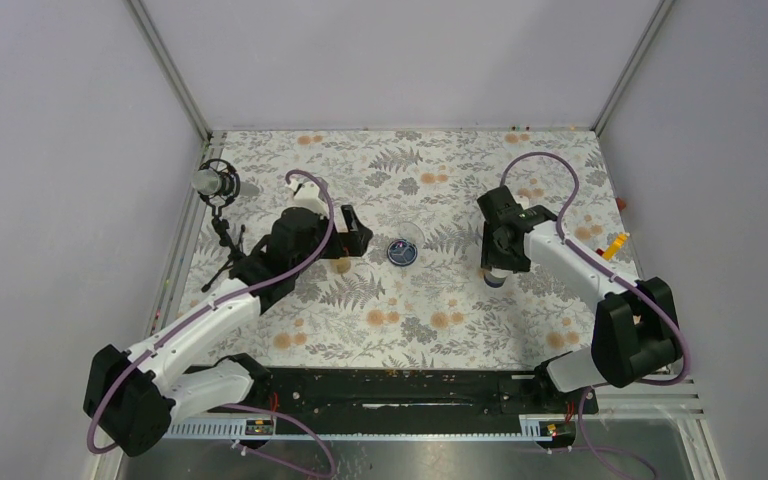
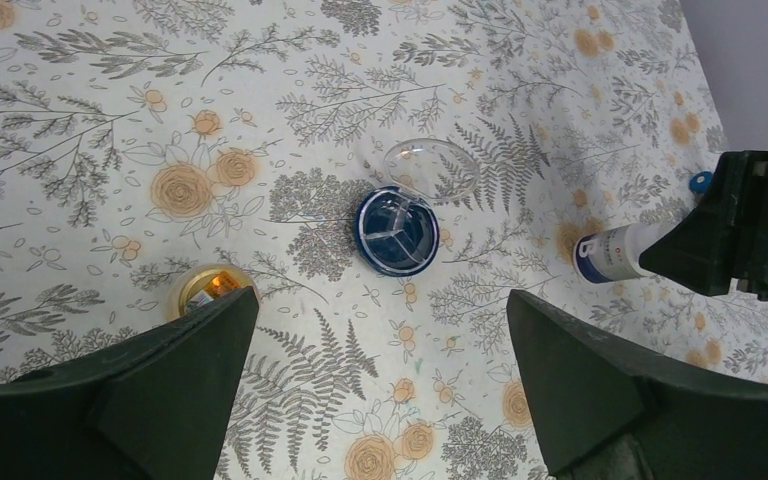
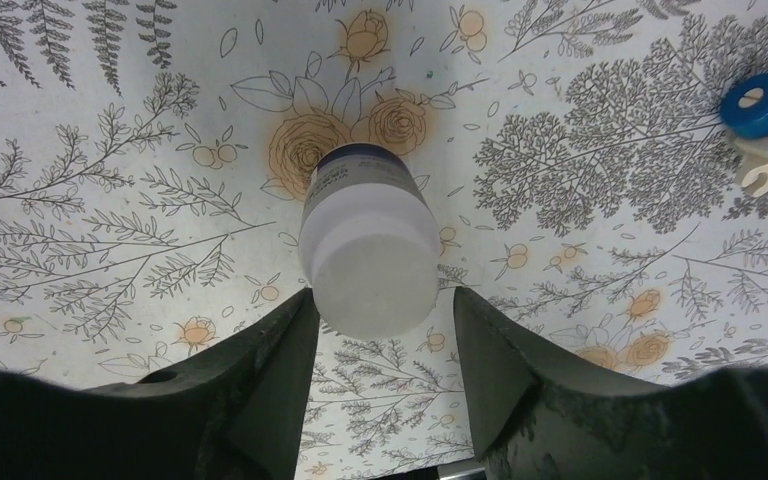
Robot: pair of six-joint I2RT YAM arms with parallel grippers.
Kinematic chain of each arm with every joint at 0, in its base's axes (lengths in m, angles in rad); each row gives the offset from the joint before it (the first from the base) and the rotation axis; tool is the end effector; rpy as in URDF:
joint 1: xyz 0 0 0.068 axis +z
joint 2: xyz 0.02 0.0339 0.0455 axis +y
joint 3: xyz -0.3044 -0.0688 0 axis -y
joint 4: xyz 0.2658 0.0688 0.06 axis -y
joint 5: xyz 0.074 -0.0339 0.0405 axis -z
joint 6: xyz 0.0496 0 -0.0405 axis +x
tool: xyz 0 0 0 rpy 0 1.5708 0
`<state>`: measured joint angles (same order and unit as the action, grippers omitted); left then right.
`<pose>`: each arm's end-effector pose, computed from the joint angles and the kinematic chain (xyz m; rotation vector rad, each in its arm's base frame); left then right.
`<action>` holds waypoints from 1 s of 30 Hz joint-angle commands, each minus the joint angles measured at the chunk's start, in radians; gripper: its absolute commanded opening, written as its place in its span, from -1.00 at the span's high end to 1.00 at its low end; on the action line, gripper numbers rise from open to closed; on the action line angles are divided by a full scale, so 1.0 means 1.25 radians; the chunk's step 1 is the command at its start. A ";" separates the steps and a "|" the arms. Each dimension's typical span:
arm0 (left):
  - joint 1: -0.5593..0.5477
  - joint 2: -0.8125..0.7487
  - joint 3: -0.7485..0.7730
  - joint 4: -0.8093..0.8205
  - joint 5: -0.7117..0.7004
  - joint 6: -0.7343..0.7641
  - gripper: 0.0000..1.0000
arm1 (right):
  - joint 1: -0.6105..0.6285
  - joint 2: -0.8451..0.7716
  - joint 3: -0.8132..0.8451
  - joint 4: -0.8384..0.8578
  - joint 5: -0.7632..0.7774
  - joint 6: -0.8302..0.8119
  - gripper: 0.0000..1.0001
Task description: Sort the pills into containers
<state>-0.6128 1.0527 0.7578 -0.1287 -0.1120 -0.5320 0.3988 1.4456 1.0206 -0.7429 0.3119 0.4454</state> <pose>0.2105 -0.1412 0.3074 0.0086 2.0465 -0.6193 0.2791 0.1011 0.2491 0.1465 2.6426 -0.1581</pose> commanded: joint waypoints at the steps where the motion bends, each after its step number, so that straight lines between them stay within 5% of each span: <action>1: 0.004 0.010 0.014 0.065 0.046 -0.002 -0.94 | -0.006 -0.014 -0.010 0.010 -0.010 0.022 -0.14; 11: -0.011 0.031 -0.011 0.158 0.127 0.030 -0.92 | -0.008 -0.017 -0.010 0.040 0.008 0.010 -0.29; 19: -0.021 0.041 -0.025 0.199 0.166 0.035 -0.91 | -0.007 -0.049 -0.025 0.069 0.019 0.014 -0.06; 24: -0.045 0.069 -0.034 0.250 0.200 0.059 -0.90 | -0.007 -0.048 -0.029 0.071 0.009 0.007 0.29; 30: -0.116 0.124 -0.061 0.367 0.214 0.142 -0.90 | -0.008 -0.106 -0.027 0.092 -0.098 -0.035 0.45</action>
<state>-0.7021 1.1690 0.7105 0.1463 0.1127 -0.4465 0.3954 1.3949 0.9791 -0.6609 0.2825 0.4427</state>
